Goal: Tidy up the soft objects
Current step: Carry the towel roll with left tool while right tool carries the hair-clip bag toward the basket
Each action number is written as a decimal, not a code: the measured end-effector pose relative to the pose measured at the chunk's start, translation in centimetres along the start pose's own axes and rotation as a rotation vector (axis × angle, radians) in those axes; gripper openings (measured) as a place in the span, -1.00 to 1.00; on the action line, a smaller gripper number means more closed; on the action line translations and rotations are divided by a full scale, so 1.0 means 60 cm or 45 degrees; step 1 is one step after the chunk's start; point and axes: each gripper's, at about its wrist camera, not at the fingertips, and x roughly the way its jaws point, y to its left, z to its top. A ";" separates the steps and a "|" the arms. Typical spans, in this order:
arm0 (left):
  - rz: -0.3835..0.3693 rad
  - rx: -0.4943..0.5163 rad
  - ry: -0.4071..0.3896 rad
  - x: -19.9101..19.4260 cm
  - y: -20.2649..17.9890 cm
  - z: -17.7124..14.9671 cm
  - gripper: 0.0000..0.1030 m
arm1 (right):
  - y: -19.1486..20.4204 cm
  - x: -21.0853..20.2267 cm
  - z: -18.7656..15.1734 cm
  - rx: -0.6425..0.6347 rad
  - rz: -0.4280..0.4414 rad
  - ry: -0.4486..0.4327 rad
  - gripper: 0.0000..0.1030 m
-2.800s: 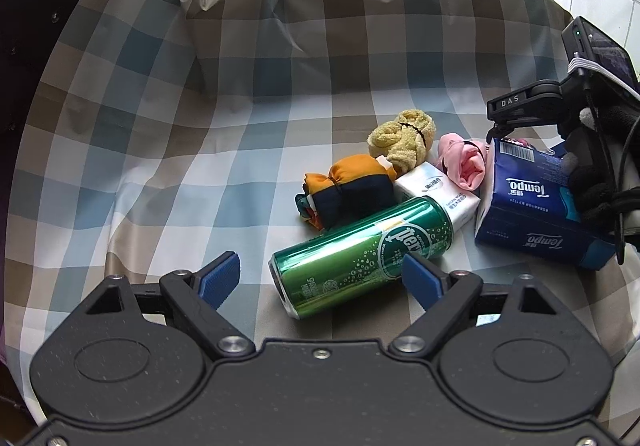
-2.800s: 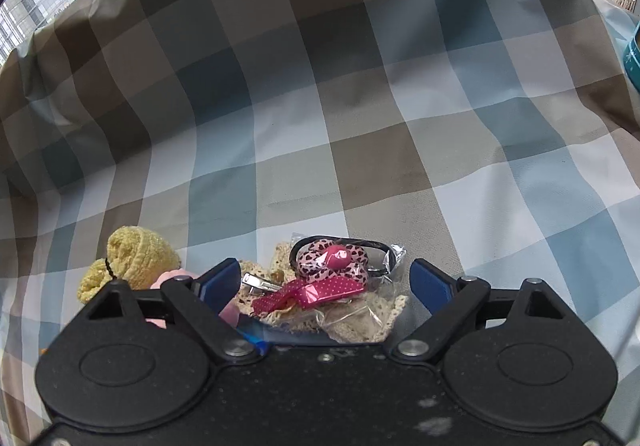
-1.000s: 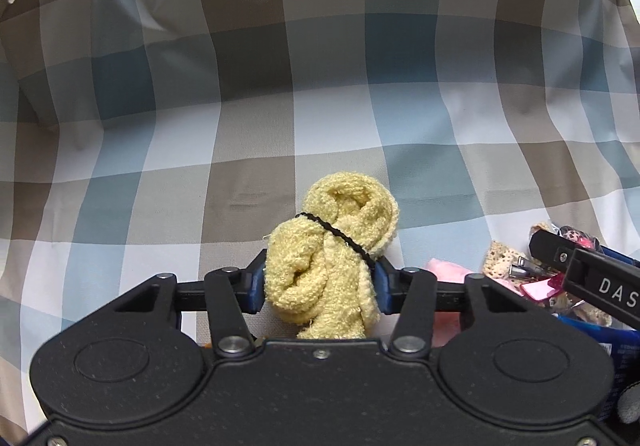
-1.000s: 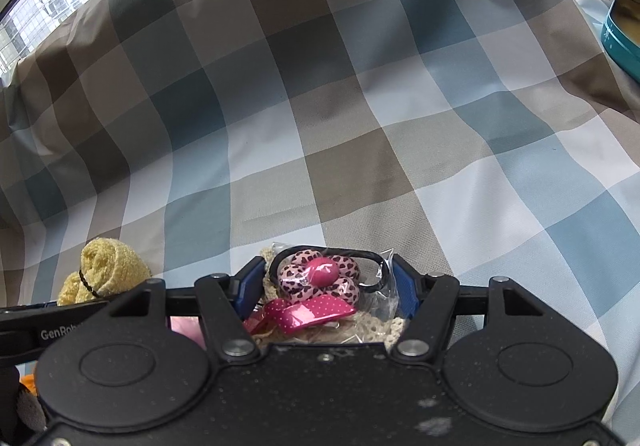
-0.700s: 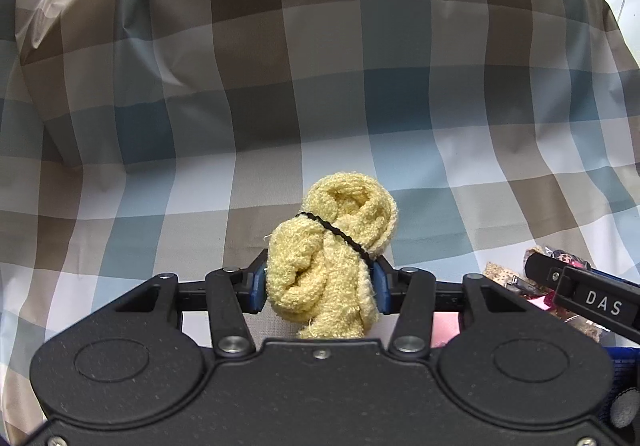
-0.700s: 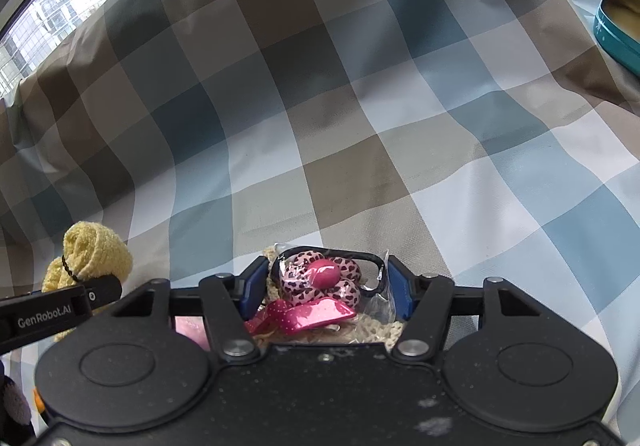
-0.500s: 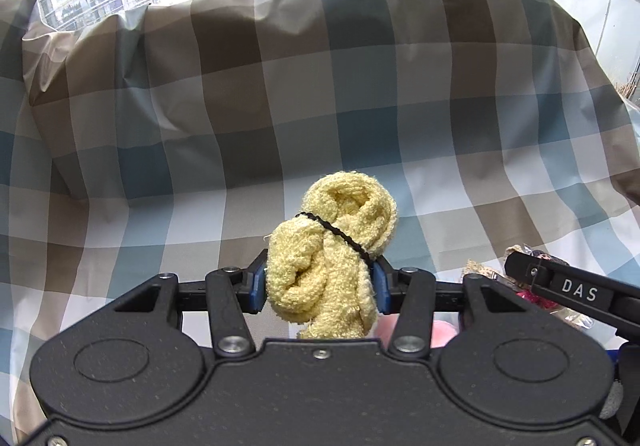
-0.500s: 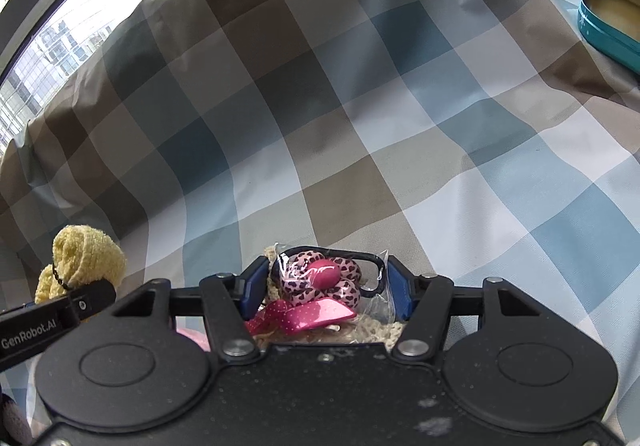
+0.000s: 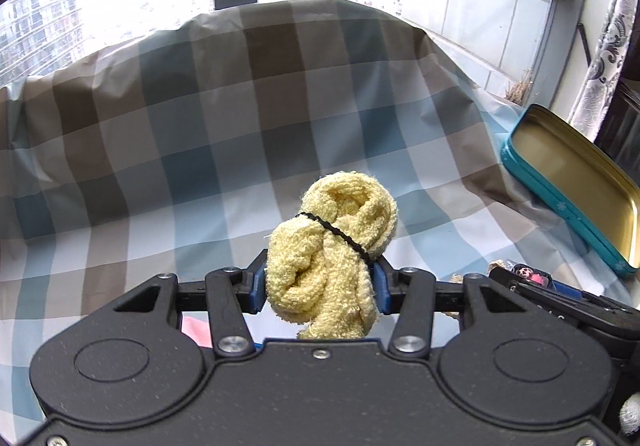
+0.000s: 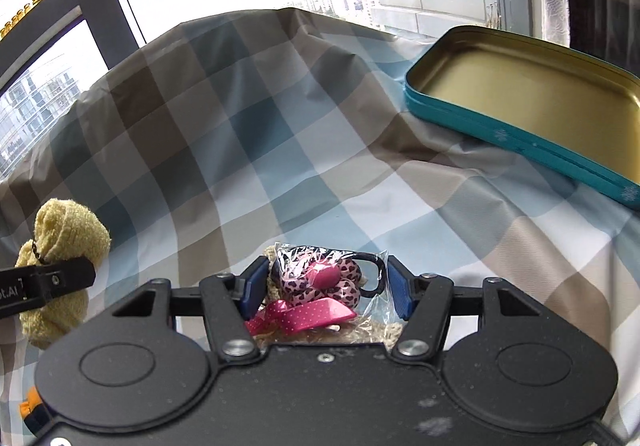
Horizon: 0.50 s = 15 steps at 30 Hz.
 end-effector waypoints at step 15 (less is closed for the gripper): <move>-0.324 0.205 0.149 -0.119 -0.148 -0.151 -0.06 | -0.162 -0.161 -0.099 0.074 -0.125 -0.081 0.17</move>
